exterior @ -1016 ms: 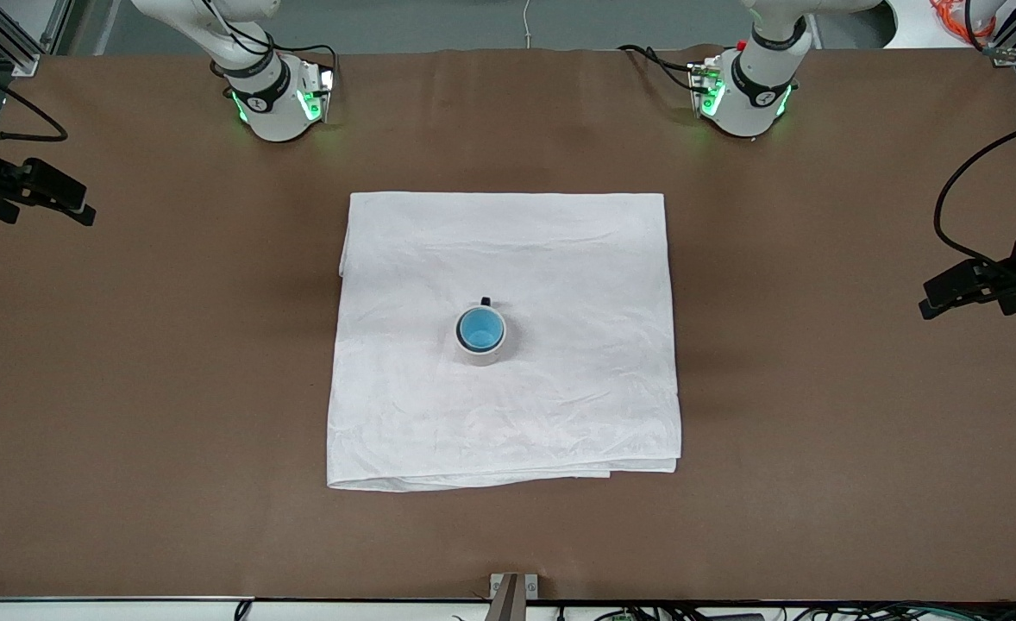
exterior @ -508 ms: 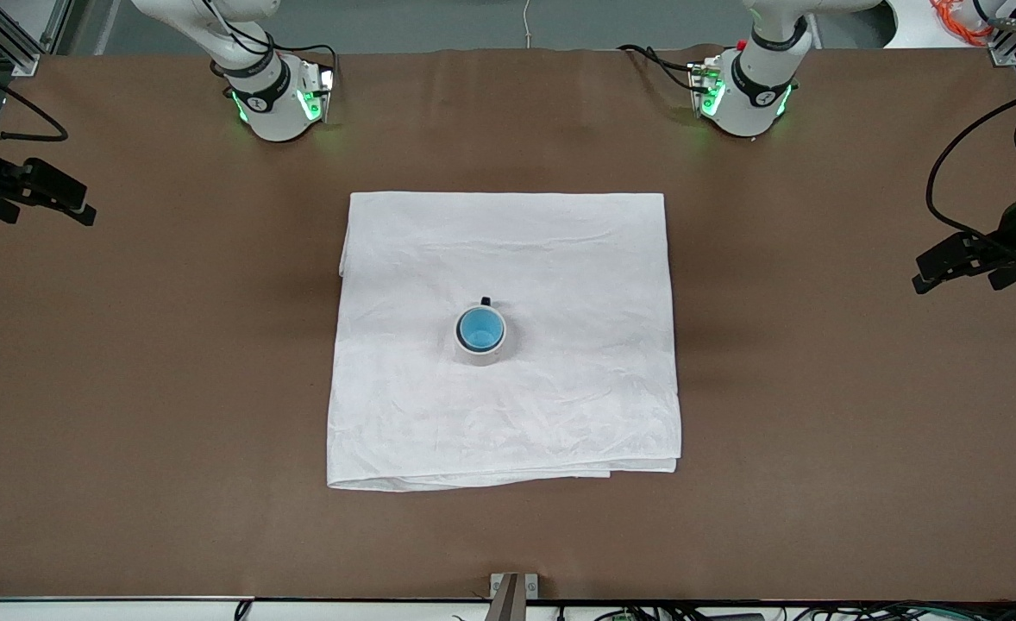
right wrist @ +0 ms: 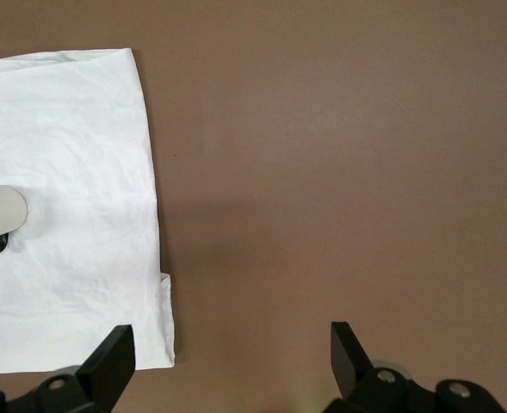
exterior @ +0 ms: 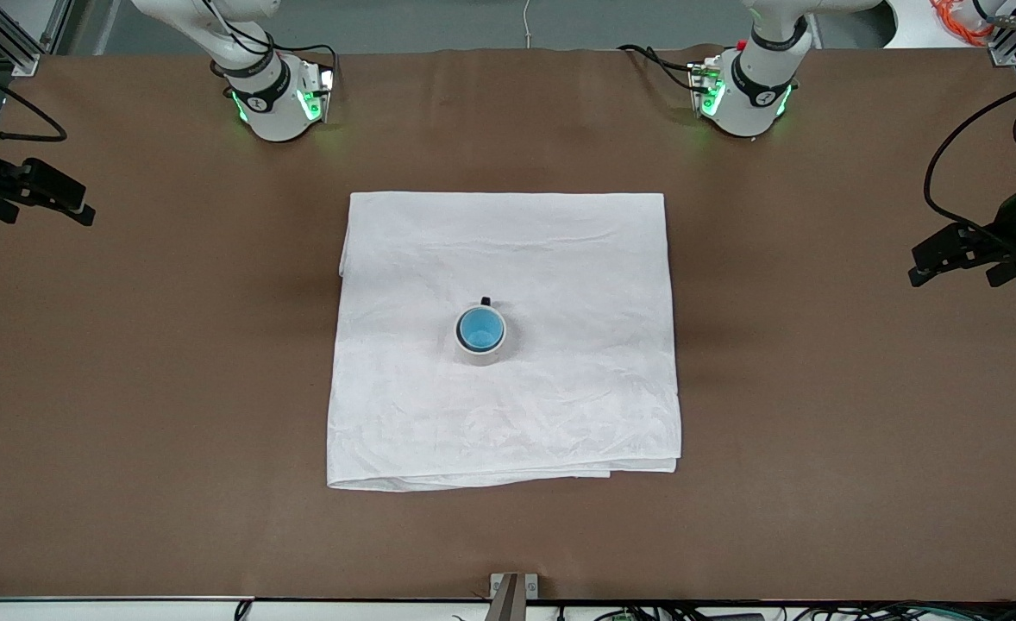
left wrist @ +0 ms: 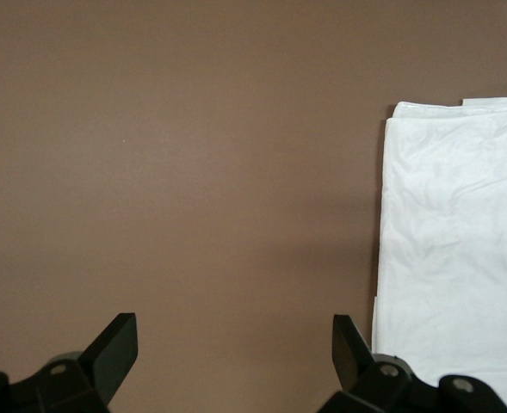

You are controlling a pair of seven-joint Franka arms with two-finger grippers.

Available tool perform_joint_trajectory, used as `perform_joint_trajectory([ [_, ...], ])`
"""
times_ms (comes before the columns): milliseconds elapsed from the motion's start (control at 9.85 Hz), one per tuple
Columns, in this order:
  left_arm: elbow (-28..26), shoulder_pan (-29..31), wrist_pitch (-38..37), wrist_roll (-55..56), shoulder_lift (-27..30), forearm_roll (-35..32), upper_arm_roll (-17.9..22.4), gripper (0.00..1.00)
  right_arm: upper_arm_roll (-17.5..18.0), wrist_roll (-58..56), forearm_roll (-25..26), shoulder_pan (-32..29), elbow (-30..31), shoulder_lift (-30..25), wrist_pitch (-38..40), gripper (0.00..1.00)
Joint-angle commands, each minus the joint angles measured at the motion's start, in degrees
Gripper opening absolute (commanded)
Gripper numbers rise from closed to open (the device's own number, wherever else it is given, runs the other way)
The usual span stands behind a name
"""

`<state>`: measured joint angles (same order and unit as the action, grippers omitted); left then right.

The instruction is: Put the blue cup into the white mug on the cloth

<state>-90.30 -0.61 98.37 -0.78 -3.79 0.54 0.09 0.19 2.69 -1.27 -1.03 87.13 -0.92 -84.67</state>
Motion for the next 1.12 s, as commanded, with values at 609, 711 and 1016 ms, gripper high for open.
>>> perform_joint_trajectory([
  [609,-1.3,0.3,-2.2,1.7,3.3,-0.4,-0.3,1.0,0.4,-0.6,0.0,-0.6,-0.8,0.5,0.3,1.0],
  [711,-1.3,0.8,-2.2,1.9,3.3,0.2,-0.2,1.0,0.4,-0.6,0.0,-0.6,-0.8,0.5,0.3,1.0],
  [1016,-1.3,1.1,-2.2,1.8,3.3,0.3,-0.3,1.0,0.4,-0.9,0.0,-0.6,-0.7,0.4,0.1,1.0],
])
